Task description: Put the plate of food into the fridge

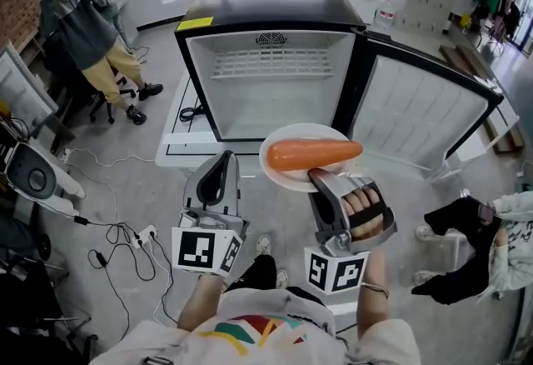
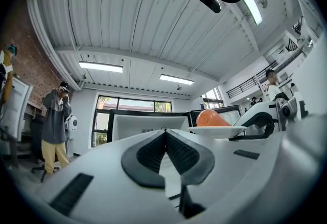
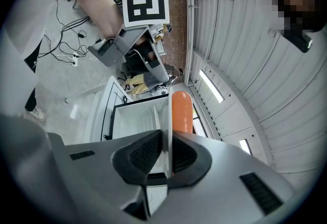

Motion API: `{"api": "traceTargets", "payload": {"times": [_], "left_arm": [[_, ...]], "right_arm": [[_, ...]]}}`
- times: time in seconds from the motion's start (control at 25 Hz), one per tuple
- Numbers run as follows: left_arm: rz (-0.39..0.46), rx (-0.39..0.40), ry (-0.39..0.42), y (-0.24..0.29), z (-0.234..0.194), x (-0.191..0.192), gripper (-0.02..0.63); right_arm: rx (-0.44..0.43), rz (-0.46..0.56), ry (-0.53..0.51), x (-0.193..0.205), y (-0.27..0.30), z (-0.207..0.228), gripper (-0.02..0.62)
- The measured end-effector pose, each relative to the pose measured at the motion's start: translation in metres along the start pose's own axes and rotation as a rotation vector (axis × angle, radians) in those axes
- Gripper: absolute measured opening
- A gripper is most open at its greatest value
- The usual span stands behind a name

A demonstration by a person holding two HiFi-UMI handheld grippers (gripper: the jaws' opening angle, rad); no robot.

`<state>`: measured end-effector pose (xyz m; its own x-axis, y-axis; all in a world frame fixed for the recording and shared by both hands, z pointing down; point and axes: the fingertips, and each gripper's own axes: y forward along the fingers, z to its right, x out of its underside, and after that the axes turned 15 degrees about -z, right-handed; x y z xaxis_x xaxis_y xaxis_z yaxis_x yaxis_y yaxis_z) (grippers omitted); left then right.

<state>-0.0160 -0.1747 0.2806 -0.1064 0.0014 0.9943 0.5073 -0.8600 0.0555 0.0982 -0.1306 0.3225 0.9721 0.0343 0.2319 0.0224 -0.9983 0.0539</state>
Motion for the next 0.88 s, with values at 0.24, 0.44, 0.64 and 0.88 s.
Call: {"api": "traceTargets", "payload": {"times": [0.24,0.44,0.64,0.88], "left_arm": [[0.021,0.001,-0.010,0.025,-0.011,-0.004,0.006],[0.023,-0.006,-0.019,0.059,-0.036,-0.004,0.006],[0.023,0.014,-0.023,0.109,-0.051,-0.007,0.006],[0.025,0.044,-0.024,0.164,-0.075,-0.015,0.006]], "right_arm": [[0.001,0.016,-0.022,-0.004,0.030,0.004,0.028],[-0.002,0.025,-0.034,-0.012,0.072,0.007,0.028],[-0.010,0.014,-0.049,-0.008,0.123,0.015,0.028],[-0.009,-0.010,-0.067,-0.008,0.188,0.029,0.028]]}}
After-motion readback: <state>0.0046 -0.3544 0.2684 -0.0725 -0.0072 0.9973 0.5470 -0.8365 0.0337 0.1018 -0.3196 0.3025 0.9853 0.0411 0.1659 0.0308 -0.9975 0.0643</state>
